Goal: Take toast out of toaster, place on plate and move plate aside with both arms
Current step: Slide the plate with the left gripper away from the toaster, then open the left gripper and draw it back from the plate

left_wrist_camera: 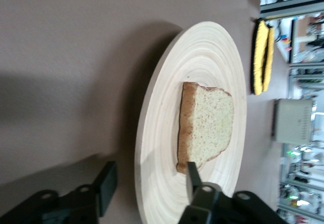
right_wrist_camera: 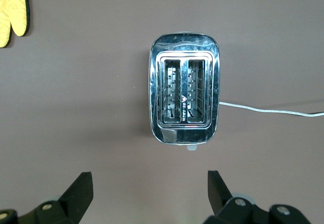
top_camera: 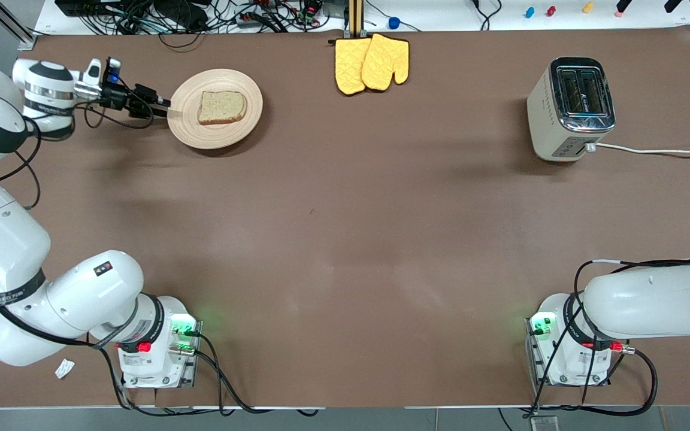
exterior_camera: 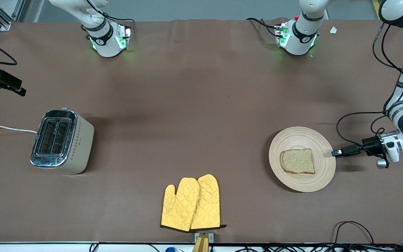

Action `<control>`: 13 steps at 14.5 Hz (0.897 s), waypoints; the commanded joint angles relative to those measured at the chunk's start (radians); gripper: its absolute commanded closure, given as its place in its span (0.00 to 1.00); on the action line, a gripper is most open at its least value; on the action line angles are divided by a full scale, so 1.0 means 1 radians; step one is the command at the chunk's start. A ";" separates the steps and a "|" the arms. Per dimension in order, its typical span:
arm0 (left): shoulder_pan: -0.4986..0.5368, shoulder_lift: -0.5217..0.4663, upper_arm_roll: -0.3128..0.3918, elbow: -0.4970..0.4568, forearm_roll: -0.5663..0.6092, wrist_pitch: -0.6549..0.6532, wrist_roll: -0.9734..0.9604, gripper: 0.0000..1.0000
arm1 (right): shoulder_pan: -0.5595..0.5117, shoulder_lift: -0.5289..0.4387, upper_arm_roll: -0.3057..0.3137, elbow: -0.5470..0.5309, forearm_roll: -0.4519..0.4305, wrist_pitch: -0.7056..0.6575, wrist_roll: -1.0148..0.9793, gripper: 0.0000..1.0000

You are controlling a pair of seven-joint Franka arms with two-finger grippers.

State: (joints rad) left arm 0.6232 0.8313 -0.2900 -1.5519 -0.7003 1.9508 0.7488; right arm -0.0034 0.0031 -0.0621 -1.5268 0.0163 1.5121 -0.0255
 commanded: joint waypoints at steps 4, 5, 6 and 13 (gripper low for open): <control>-0.008 -0.119 -0.095 0.076 0.305 -0.029 -0.201 0.00 | -0.018 -0.009 0.013 0.001 -0.016 0.000 -0.008 0.00; -0.008 -0.148 -0.124 0.078 0.361 -0.029 -0.257 0.00 | -0.018 -0.009 0.011 0.001 -0.013 0.000 -0.008 0.00; -0.008 -0.185 -0.156 0.076 0.421 -0.029 -0.317 0.00 | -0.017 -0.009 0.011 0.001 -0.013 0.000 -0.008 0.00; -0.017 -0.395 -0.371 0.076 0.703 -0.179 -0.764 0.00 | -0.014 -0.009 0.013 0.002 -0.016 0.000 -0.004 0.00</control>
State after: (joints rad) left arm 0.6023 0.5074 -0.6137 -1.4524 -0.0652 1.8159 0.0808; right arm -0.0045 0.0031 -0.0623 -1.5250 0.0156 1.5139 -0.0255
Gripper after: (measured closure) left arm 0.000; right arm 0.000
